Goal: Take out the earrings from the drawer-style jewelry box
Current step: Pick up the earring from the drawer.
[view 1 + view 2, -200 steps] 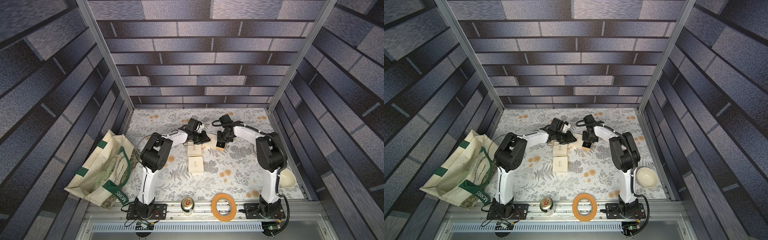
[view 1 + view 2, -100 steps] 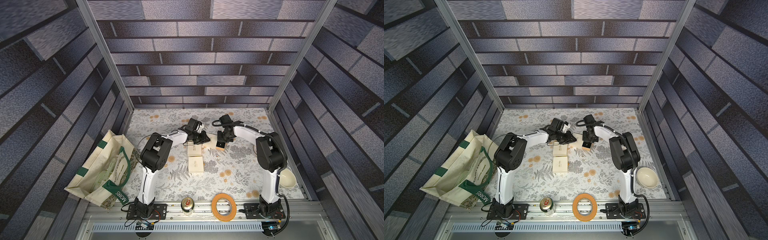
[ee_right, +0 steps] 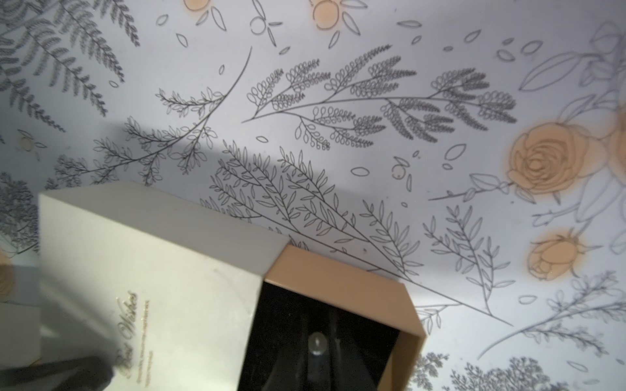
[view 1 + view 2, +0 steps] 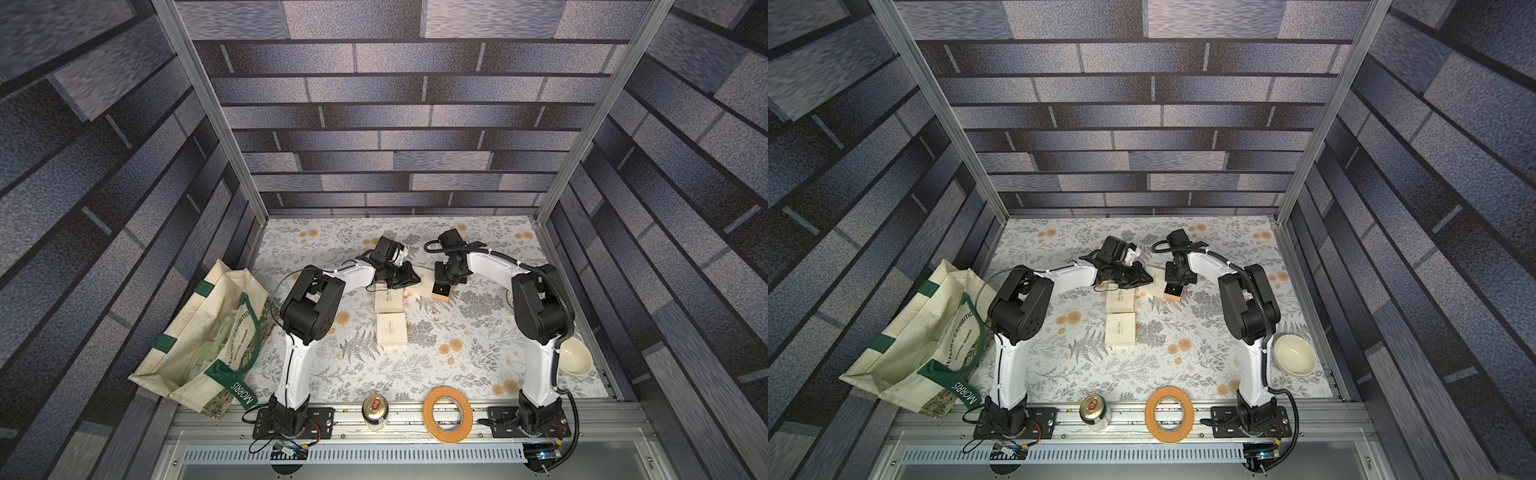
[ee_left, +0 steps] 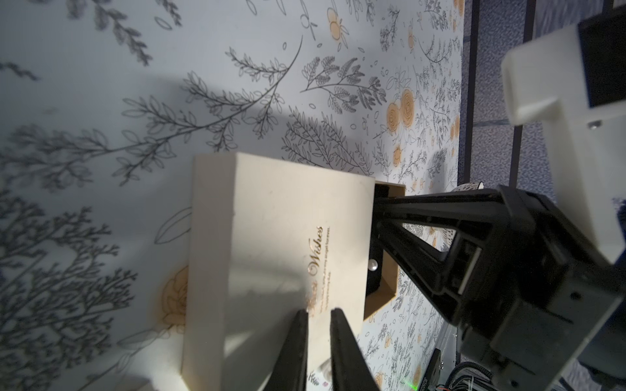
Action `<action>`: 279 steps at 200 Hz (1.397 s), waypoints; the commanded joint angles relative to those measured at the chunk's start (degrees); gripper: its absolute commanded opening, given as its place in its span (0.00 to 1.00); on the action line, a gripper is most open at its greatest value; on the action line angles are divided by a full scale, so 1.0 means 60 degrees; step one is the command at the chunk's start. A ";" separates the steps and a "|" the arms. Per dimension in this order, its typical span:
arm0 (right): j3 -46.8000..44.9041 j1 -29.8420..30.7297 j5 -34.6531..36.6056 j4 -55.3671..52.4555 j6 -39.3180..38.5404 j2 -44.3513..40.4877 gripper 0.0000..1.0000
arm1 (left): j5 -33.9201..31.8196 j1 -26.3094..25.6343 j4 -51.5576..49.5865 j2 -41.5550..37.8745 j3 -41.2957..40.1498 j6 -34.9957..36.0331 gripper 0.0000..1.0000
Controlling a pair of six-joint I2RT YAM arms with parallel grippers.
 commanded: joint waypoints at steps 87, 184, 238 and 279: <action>-0.0125 0.0082 0.0062 0.0060 -0.0114 -0.0475 0.13 | -0.0875 0.0110 -0.1228 0.0131 -0.0329 -0.0041 0.17; -0.0315 0.0082 0.0237 0.0089 -0.0156 -0.0859 0.13 | -0.0904 0.0101 -0.1228 0.0103 -0.0351 -0.0036 0.17; -0.0432 0.0074 0.0369 0.0122 -0.0227 -0.1164 0.12 | -0.0905 0.0097 -0.1225 0.0116 -0.0350 -0.0043 0.17; -0.0656 0.0082 0.0588 0.0196 -0.0294 -0.1733 0.13 | -0.0919 0.0097 -0.1214 0.0130 -0.0373 -0.0057 0.17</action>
